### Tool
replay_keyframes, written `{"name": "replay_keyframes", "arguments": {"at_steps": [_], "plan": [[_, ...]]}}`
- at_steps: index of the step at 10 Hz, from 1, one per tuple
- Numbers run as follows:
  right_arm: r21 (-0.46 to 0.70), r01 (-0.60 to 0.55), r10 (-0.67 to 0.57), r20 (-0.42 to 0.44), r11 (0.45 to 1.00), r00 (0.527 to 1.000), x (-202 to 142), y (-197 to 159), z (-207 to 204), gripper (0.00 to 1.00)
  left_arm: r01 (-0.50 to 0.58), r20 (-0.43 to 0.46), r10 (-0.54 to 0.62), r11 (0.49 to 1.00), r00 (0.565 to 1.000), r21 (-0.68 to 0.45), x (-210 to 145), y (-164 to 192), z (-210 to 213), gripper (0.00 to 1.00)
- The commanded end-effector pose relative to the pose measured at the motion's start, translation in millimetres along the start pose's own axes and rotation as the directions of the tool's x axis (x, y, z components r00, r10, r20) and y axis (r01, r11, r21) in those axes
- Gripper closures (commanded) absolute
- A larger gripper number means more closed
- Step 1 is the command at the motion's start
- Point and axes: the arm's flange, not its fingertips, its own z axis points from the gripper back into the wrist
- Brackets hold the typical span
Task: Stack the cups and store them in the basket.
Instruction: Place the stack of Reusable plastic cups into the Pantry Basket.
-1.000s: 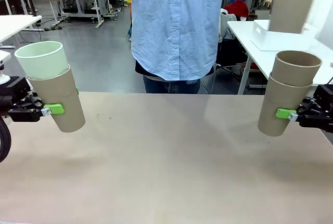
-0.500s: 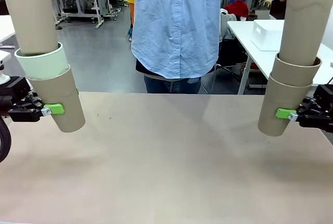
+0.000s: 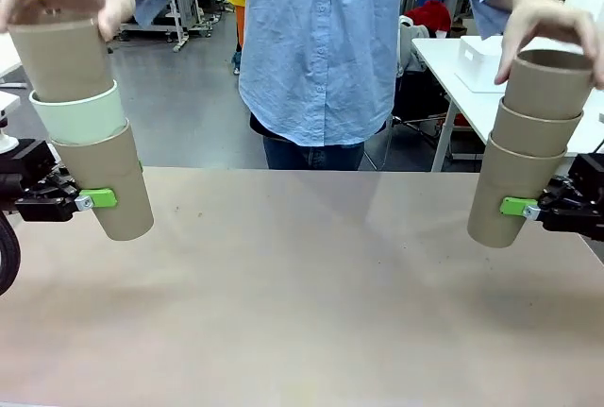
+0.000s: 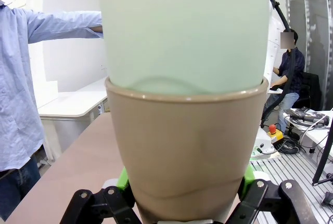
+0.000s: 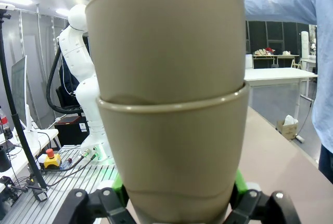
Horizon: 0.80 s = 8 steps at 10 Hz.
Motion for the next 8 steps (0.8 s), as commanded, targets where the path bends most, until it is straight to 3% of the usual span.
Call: {"name": "replay_keyframes", "arguments": {"at_steps": [1,8], "plan": [[-0.002,-0.002,0.002,0.002,1.000,1.000,5.0,1.2,0.6,0.13,0.007,0.007,-0.007,1.000,1.000,-0.005,3.4,-0.8,-1.1,0.13],[-0.002,-0.002,0.002,0.002,1.000,1.000,5.0,1.2,0.6,0.13,0.007,0.007,-0.007,1.000,1.000,-0.005,3.4,-0.8,-1.1,0.13]]}}
